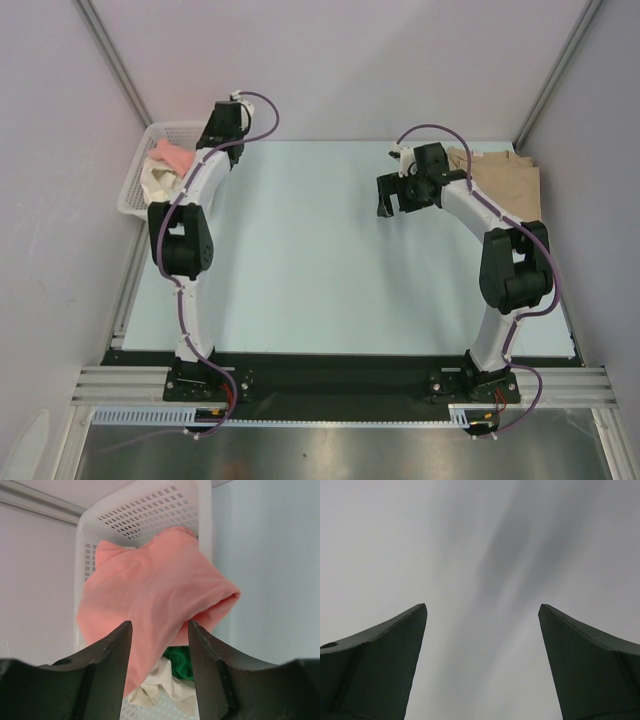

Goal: Fold and stack the t-shirts
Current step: Grab the tshirt from the pile

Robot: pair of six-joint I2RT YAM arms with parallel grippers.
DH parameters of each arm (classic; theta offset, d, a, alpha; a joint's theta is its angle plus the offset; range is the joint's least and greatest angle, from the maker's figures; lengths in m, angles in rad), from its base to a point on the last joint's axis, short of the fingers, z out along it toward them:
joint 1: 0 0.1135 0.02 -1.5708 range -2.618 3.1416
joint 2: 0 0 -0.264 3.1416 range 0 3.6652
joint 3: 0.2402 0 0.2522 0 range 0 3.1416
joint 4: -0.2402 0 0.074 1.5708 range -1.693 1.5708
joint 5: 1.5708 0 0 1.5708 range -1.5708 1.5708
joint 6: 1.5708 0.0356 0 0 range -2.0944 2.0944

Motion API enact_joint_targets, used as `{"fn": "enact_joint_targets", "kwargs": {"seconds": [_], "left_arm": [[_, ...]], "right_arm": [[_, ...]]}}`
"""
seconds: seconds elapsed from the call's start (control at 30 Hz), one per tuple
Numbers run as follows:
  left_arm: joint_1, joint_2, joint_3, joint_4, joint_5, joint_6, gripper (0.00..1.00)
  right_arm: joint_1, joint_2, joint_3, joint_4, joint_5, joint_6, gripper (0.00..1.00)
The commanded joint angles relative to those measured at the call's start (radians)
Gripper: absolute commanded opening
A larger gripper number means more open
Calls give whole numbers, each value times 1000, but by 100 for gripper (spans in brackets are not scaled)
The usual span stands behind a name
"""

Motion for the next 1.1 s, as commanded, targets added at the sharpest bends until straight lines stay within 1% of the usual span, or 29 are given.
{"fn": "enact_joint_targets", "kwargs": {"seconds": [0.0, 0.03, 0.07, 0.13, 0.3, 0.4, 0.53, 0.6, 0.67, 0.77, 0.83, 1.03, 1.07], "left_arm": [[15, -1, 12, 6, -2, -3, 53], [16, 2, 12, 6, 0, -2, 51], [18, 2, 9, 4, 1, 2, 44], [21, 5, 4, 0, 7, 8, 41], [26, 10, -10, -6, 14, 17, 40], [32, 18, -11, -11, 24, 23, 36], [41, 38, -6, -29, 46, 41, 34], [49, 44, -8, -33, 54, 37, 30], [50, 42, -8, -34, 60, 34, 24], [55, 42, -5, -36, 64, 34, 11], [56, 38, -3, -31, 61, 29, 0], [36, -30, -5, -26, 72, -43, 0], [30, -60, -14, -28, 75, -51, 0]], "right_arm": [[4, -40, -12, 28, 24, -19, 100], [4, -40, -18, 31, 25, -19, 100], [4, -40, -21, 33, 27, -19, 100], [8, -42, -24, 34, 31, -22, 100], [19, -43, -23, 41, 40, -26, 100], [21, -42, -21, 44, 47, -29, 100], [27, -40, -20, 44, 54, -34, 100], [30, -42, -20, 44, 57, -37, 100], [36, -42, -23, 44, 65, -42, 100], [42, -40, -21, 48, 71, -45, 100], [50, -42, -18, 51, 77, -51, 100], [70, -51, 3, 53, 100, -78, 100], [71, -52, 18, 54, 109, -80, 100]]}}
